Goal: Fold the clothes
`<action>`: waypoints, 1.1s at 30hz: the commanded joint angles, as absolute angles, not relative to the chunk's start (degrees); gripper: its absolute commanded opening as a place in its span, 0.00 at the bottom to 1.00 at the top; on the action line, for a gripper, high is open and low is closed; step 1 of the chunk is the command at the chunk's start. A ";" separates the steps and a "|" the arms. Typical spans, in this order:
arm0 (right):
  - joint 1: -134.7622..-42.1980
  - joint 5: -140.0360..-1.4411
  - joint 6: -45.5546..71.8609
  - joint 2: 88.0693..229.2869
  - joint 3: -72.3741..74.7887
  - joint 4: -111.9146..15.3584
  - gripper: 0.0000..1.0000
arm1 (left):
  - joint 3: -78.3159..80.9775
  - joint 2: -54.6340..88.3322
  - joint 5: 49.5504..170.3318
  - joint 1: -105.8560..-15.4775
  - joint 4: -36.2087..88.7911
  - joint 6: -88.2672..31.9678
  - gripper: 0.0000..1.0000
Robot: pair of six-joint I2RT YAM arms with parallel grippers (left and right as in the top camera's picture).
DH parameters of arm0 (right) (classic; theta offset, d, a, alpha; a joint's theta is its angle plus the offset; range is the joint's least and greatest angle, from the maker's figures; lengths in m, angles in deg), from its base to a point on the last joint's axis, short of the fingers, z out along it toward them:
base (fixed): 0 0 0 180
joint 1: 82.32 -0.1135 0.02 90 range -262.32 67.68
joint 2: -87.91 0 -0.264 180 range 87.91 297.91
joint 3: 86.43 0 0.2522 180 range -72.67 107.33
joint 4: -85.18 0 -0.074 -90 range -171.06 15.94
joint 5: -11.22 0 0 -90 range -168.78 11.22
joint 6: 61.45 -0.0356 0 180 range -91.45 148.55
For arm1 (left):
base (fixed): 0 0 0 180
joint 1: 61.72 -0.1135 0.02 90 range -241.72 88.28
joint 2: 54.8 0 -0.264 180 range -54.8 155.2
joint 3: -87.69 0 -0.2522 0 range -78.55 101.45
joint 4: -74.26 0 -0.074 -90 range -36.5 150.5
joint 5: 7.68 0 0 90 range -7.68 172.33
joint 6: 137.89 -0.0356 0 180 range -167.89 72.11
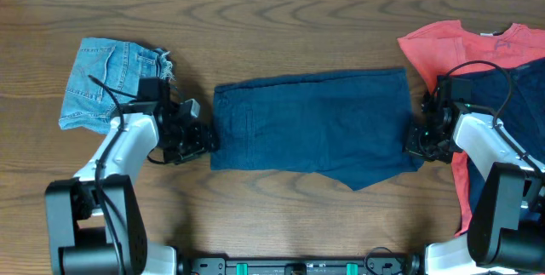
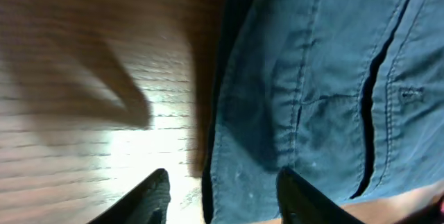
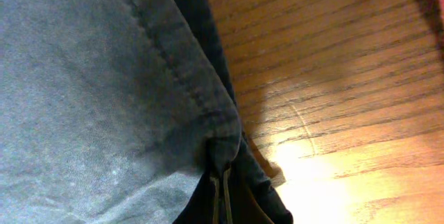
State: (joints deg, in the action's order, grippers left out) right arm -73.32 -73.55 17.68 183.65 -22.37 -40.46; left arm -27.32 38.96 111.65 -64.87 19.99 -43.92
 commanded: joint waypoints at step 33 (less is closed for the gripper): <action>-72.99 -72.50 19.43 183.74 -21.23 -40.68 0.01 | -21.40 44.86 116.24 -68.15 13.08 -46.83 0.51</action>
State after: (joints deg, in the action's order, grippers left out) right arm -73.32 -73.18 18.57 183.65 -22.37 -40.49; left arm -18.78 44.95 113.74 -68.94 12.58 -46.35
